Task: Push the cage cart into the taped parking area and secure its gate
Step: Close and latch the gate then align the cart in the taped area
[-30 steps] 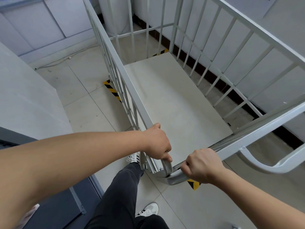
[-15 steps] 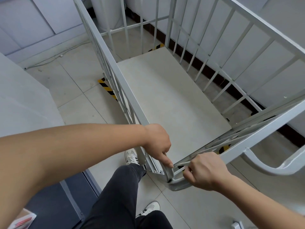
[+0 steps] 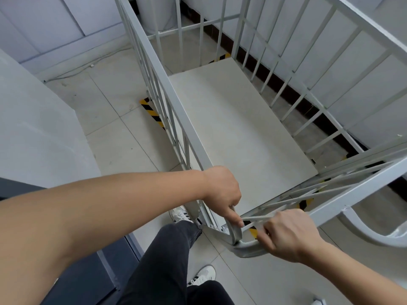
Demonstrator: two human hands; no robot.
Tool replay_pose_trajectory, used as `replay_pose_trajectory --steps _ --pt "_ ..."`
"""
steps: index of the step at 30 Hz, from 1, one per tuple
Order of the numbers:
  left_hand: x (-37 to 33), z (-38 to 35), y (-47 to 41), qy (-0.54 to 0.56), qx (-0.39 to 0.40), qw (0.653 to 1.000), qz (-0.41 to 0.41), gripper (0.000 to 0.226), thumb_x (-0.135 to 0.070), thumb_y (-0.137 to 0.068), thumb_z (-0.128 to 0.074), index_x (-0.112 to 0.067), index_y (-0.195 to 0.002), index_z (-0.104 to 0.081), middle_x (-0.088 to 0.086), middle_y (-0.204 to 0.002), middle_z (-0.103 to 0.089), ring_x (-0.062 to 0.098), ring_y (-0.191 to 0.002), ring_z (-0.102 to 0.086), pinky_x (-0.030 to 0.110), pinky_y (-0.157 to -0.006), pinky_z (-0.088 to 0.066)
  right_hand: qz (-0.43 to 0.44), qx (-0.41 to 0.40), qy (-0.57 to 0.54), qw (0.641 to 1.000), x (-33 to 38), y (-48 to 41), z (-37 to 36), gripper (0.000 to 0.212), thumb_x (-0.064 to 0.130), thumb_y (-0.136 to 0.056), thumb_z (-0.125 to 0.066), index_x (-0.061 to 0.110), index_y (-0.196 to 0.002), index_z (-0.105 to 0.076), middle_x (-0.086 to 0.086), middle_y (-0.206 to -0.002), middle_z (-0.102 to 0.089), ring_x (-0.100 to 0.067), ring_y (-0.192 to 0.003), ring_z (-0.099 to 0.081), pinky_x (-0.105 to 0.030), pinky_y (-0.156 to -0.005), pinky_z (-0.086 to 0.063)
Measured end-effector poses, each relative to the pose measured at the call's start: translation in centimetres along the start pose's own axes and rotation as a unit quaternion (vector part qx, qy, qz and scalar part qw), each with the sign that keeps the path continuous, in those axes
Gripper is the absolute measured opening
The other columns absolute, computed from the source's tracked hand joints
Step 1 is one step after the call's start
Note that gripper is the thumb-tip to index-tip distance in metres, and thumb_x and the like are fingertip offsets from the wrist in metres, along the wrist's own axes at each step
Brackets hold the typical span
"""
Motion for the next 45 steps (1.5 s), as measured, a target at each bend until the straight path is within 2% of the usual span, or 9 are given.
replay_pose_trajectory --steps 4,9,14,21,26,31,33,37,45 --pt "0.1 -0.3 -0.1 -0.004 -0.015 1.0 0.003 0.074 -0.075 -0.085 -0.03 -0.013 -0.065 -0.064 0.001 -0.058 -0.056 0.025 -0.06 -0.053 0.028 -0.052 -0.038 0.009 -0.002 -0.016 1.0 0.1 -0.1 0.3 0.044 0.043 -0.065 -0.045 0.005 -0.044 -0.038 -0.016 -0.043 -0.02 -0.031 -0.035 -0.021 -0.025 -0.041 -0.006" --pt "0.0 0.7 0.1 0.002 -0.031 0.999 0.011 0.074 -0.076 -0.085 -0.031 -0.014 -0.065 -0.065 0.001 -0.06 -0.057 0.026 -0.062 -0.055 0.029 -0.055 -0.041 0.021 0.005 0.003 1.0 -0.1 -0.1 0.3 0.042 0.043 -0.066 -0.044 0.009 -0.046 -0.034 -0.014 -0.043 -0.021 -0.029 -0.036 -0.022 -0.029 -0.036 -0.022" --pt "0.3 0.7 0.0 0.003 -0.026 1.0 0.017 0.075 -0.077 -0.084 -0.03 -0.014 -0.066 -0.065 0.002 -0.063 -0.061 0.027 -0.065 -0.057 0.029 -0.057 -0.042 0.02 -0.022 -0.002 1.0 -0.5 -0.5 0.1 0.045 0.048 -0.071 -0.029 0.009 -0.053 -0.042 -0.013 -0.048 -0.032 -0.033 -0.045 -0.033 -0.03 -0.046 -0.024" --pt "0.3 0.4 0.0 -0.005 0.002 1.0 0.02 0.071 -0.074 -0.086 -0.031 -0.014 -0.066 -0.063 -0.001 -0.057 -0.051 0.025 -0.062 -0.052 0.028 -0.055 -0.038 0.012 -0.008 -0.005 1.0 -0.4 -0.5 0.4 0.043 0.044 -0.067 -0.043 0.006 -0.047 -0.04 -0.012 -0.041 -0.023 -0.03 -0.037 -0.022 -0.024 -0.042 -0.002" --pt "0.3 0.6 -0.2 0.014 -0.002 1.0 0.01 0.071 -0.074 -0.086 -0.033 -0.013 -0.065 -0.063 0.0 -0.055 -0.05 0.027 -0.063 -0.053 0.028 -0.054 -0.036 0.01 -0.002 -0.005 1.0 -0.4 -0.3 0.7 0.043 0.044 -0.063 -0.048 0.005 -0.045 -0.04 -0.015 -0.036 -0.035 -0.028 -0.035 -0.019 -0.025 -0.039 -0.005" --pt "0.3 0.3 -0.4 0.0 -0.003 1.0 0.002 0.073 -0.075 -0.085 -0.032 -0.012 -0.064 -0.063 0.0 -0.052 -0.047 0.027 -0.06 -0.052 0.027 -0.051 -0.031 0.017 -0.018 -0.014 1.0 -0.4 -0.6 0.7 0.045 0.045 -0.063 -0.05 0.007 -0.043 -0.04 -0.013 -0.036 -0.03 -0.028 -0.032 -0.022 -0.024 -0.039 -0.003" --pt "0.3 0.7 -0.3 -0.002 -0.007 1.0 0.005 0.071 -0.074 -0.086 -0.033 -0.013 -0.062 -0.059 0.0 -0.051 -0.045 0.027 -0.059 -0.05 0.027 -0.05 -0.029 0.018 -0.019 -0.002 1.0 -0.4 -0.6 0.9 0.044 0.045 -0.065 -0.045 0.006 -0.044 -0.04 -0.014 -0.038 -0.031 -0.029 -0.035 -0.023 -0.024 -0.04 -0.002" --pt "0.5 0.5 -0.2 -0.001 0.001 1.0 0.019 0.071 -0.075 -0.085 -0.033 -0.013 -0.061 -0.058 0.001 -0.053 -0.047 0.028 -0.059 -0.051 0.027 -0.05 -0.032 0.062 -0.073 -0.022 0.995 0.0 -0.4 1.1 0.051 0.048 -0.071 -0.019 0.008 -0.057 -0.048 -0.018 -0.06 -0.058 -0.032 -0.05 -0.038 -0.028 -0.042 -0.01" --pt "0.5 0.3 -0.4 0.001 0.024 0.999 0.027 0.073 -0.076 -0.084 -0.031 -0.013 -0.062 -0.059 0.001 -0.054 -0.049 0.028 -0.061 -0.052 0.029 -0.054 -0.038 0.078 -0.064 -0.022 0.995 0.2 -0.5 0.9 0.053 0.047 -0.071 -0.016 0.007 -0.061 -0.049 -0.017 -0.062 -0.051 -0.032 -0.055 -0.04 -0.032 -0.044 -0.017"
Point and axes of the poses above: each hand's wrist, its own y-axis away from the middle knuckle, its own z-axis out of the back of the hand, x = y × z, the point moved 8 cm from there along -y, towards the middle knuckle
